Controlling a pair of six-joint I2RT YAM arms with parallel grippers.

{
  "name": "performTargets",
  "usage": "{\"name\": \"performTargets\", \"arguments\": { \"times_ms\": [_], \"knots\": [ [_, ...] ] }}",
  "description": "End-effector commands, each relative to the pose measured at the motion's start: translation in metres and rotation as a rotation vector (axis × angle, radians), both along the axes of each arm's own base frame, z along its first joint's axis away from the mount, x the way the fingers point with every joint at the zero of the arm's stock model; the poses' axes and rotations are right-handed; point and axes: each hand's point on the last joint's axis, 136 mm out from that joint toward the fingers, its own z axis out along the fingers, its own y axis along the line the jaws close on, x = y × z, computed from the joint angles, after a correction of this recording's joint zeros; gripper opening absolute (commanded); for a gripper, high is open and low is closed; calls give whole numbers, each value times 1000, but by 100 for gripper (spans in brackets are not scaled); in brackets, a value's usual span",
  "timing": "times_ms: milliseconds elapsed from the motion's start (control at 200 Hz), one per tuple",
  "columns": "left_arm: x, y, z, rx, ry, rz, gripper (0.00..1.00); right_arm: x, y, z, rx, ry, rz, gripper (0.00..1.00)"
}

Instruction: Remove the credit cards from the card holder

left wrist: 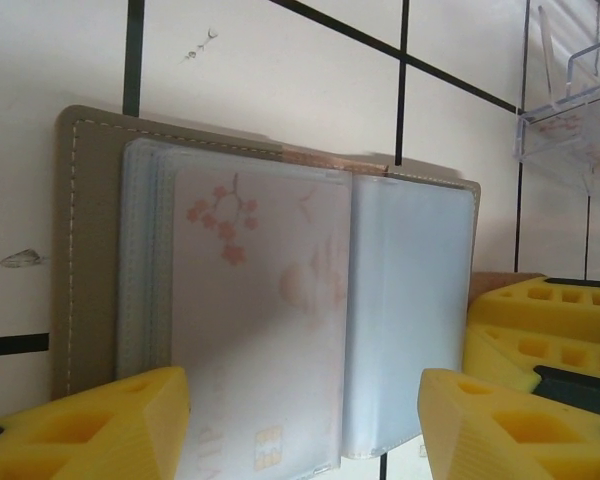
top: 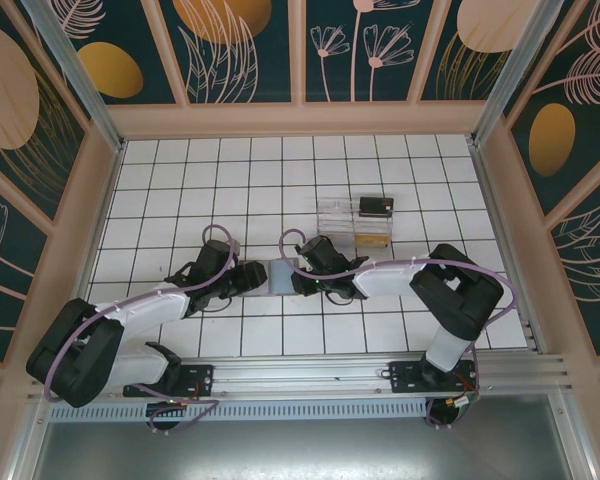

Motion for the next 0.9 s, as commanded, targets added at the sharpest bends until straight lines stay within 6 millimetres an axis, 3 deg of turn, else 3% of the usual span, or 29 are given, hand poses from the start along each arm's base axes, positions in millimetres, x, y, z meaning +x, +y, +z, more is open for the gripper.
{"name": "performTargets", "arguments": {
  "times_ms": [0,896],
  "knots": [
    [-5,7,-8,29,20,19,63,-18,-2,-22,-43,83,20,28],
    [-6,16,-5,49,10,55,62,-17,-2,-22,-48,84,23,28]
  ]
}}
